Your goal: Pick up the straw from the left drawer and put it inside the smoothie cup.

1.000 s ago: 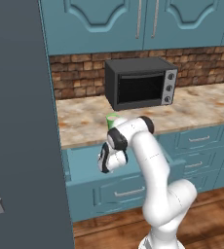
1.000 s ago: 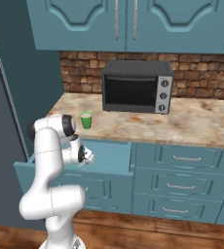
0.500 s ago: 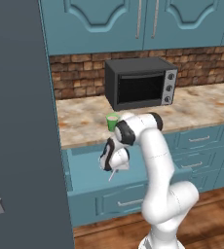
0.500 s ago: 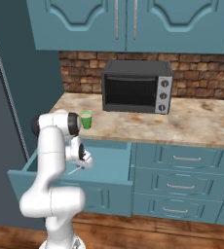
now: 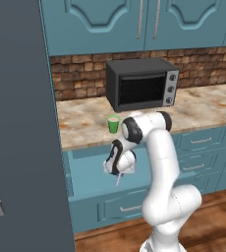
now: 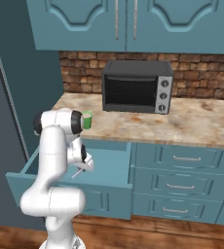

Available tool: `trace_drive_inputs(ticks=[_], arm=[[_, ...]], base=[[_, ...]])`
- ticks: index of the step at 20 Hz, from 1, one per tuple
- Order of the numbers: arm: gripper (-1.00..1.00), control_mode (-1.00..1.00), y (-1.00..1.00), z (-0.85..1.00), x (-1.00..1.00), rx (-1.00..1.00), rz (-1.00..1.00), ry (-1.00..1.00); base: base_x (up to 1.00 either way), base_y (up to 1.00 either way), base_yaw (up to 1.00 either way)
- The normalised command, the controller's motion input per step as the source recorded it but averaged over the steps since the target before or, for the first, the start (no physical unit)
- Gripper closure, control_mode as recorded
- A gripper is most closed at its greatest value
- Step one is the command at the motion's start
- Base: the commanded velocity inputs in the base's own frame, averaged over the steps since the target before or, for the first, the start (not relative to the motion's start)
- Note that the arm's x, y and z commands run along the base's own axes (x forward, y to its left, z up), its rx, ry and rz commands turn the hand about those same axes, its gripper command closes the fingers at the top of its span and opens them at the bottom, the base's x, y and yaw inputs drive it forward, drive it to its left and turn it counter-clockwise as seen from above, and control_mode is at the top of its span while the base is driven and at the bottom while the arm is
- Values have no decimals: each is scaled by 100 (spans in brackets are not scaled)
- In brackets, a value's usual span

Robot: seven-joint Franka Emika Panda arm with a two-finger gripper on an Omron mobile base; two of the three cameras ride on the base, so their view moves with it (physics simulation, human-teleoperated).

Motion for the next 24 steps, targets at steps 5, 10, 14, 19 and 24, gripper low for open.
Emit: trace_drive_inputs(ticks=[5,10,14,19,24], arm=[[100,-100,-12,57,-25,2,-4,-15],[100,-100,0,93,-23,2,-7,-13],[100,-100,-1,79,-42,0,-13,-3],[100,-100,0,98,-33,0,-18,0],[100,-100,-1,100,-26,3,-18,0]], base=[[0,0,0],[0,0,0],[0,0,0],[0,0,0],[0,0,0]])
